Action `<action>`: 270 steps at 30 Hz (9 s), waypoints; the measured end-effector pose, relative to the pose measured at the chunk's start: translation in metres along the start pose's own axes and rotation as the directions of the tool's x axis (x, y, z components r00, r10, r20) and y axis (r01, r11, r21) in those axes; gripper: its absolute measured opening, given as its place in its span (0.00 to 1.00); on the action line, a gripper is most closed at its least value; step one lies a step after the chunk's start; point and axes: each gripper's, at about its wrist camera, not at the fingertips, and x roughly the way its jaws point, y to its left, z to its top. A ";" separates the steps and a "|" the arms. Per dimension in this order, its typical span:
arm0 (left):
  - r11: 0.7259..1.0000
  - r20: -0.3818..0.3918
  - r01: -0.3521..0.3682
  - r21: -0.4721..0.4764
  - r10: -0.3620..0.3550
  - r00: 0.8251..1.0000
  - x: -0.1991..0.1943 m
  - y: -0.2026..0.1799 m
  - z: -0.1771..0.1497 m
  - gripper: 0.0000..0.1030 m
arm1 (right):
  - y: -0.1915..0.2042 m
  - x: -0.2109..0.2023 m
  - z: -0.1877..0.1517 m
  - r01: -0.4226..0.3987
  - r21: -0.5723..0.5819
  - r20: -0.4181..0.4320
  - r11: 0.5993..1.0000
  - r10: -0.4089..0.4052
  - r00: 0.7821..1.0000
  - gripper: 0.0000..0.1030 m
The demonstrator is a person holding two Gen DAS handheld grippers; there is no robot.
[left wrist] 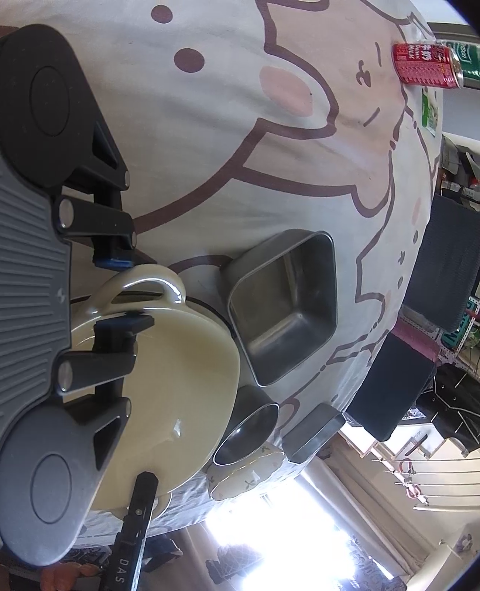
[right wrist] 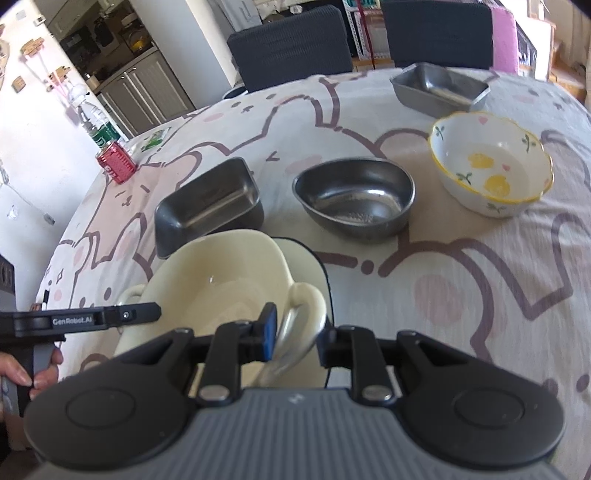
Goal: Organize plates and bowls
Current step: 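Lower the cream bowl onto the dark-rimmed plate and open both grippers, then move both grippers to the yellow-rimmed floral bowl and grasp its rim, then lift the floral bowl with both grippers and carry it over the cream bowl, then lower the floral bowl into the cream bowl and open both grippers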
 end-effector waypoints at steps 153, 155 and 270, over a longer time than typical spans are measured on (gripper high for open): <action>0.914 -0.080 0.043 0.404 -0.011 0.997 0.228 -0.257 0.145 0.16 | -0.233 0.026 0.107 0.183 0.454 0.134 0.872 -0.269 0.954 0.29; 0.912 -0.090 0.035 0.409 0.002 0.996 0.234 -0.256 0.145 0.11 | -0.236 0.029 0.109 0.184 0.468 0.135 0.864 -0.276 0.952 0.29; 0.951 -0.038 -0.148 0.272 0.164 0.986 0.008 -0.073 -0.018 0.16 | 0.015 0.021 0.001 0.115 -0.155 0.013 0.981 -0.114 0.993 0.07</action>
